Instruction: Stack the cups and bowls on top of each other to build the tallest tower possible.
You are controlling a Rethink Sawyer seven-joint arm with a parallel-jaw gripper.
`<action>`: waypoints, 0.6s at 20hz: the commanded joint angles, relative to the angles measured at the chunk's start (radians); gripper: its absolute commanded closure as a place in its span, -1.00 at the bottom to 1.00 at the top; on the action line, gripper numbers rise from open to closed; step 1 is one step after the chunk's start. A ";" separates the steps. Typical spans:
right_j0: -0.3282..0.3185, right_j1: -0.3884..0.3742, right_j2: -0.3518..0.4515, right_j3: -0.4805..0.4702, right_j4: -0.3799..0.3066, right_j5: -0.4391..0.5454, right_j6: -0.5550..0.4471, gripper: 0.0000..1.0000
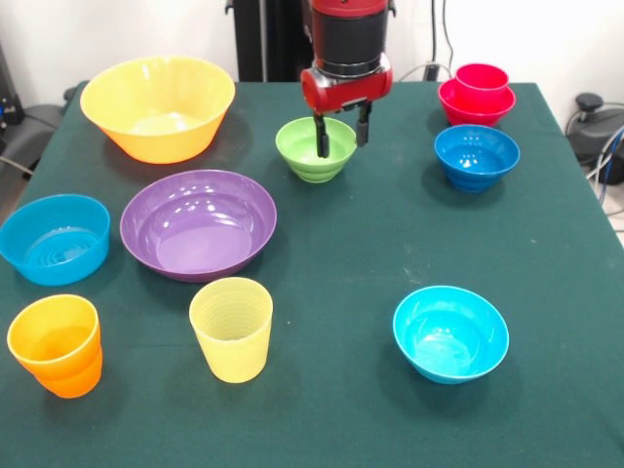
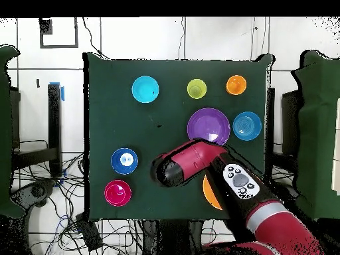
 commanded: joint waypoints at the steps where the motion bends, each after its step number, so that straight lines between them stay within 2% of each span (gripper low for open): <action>1: 0.000 -0.016 -0.024 0.054 -0.040 0.081 -0.116 -1.00; 8: 0.006 -0.025 -0.031 0.067 -0.049 0.064 -0.105 -1.00; 12: 0.043 -0.042 -0.054 0.061 -0.099 -0.019 -0.038 -1.00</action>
